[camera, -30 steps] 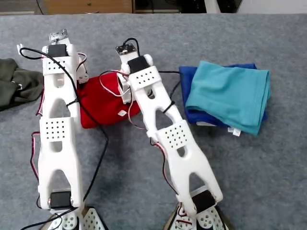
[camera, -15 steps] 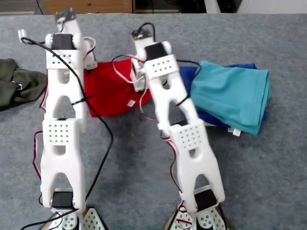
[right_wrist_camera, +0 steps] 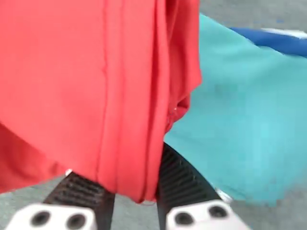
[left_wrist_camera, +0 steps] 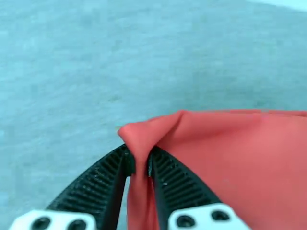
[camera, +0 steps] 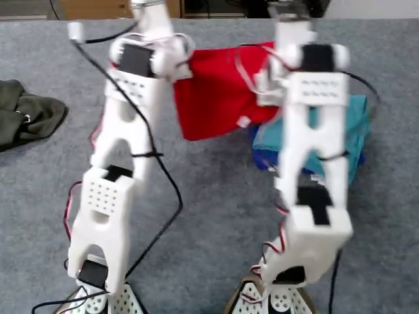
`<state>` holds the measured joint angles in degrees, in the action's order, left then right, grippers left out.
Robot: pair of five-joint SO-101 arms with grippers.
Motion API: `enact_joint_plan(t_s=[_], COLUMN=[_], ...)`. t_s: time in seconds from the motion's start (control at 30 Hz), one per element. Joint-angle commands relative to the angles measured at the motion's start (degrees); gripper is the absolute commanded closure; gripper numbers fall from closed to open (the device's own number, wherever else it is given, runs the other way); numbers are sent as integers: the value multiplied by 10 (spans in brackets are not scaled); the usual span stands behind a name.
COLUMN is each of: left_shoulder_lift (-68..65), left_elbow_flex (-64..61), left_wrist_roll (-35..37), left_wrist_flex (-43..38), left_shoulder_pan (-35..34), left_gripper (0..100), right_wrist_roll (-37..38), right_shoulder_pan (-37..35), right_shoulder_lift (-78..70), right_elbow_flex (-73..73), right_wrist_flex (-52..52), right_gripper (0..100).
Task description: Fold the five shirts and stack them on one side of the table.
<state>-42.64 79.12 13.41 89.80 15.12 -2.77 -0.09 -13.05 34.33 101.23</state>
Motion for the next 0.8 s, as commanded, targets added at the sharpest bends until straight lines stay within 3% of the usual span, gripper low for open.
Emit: enact_joint_plan(t_s=[0.0, 0.23, 0.5, 0.6, 0.7, 0.77], left_shoulder_lift=[4, -44, -91, -102, -102, -102], left_elbow_flex=[3, 3, 3, 3, 5, 9], left_wrist_roll=[32, 48, 63, 73, 119, 145], left_wrist_flex=[-63, -151, -181, -171, -141, -133], left_shoulder_pan=[44, 129, 164, 164, 156, 142], left_gripper=[982, 982, 982, 943, 811, 805], right_wrist_roll=[26, 97, 109, 104, 22, -4], right_shoulder_pan=[83, 207, 247, 247, 247, 246], right_shoulder_lift=[112, 224, 304, 327, 343, 348], right_elbow_flex=[-54, -191, -339, -377, -398, -399], right_wrist_flex=[-4, -53, -127, -151, -149, -149], right_gripper=[998, 998, 995, 878, 687, 663])
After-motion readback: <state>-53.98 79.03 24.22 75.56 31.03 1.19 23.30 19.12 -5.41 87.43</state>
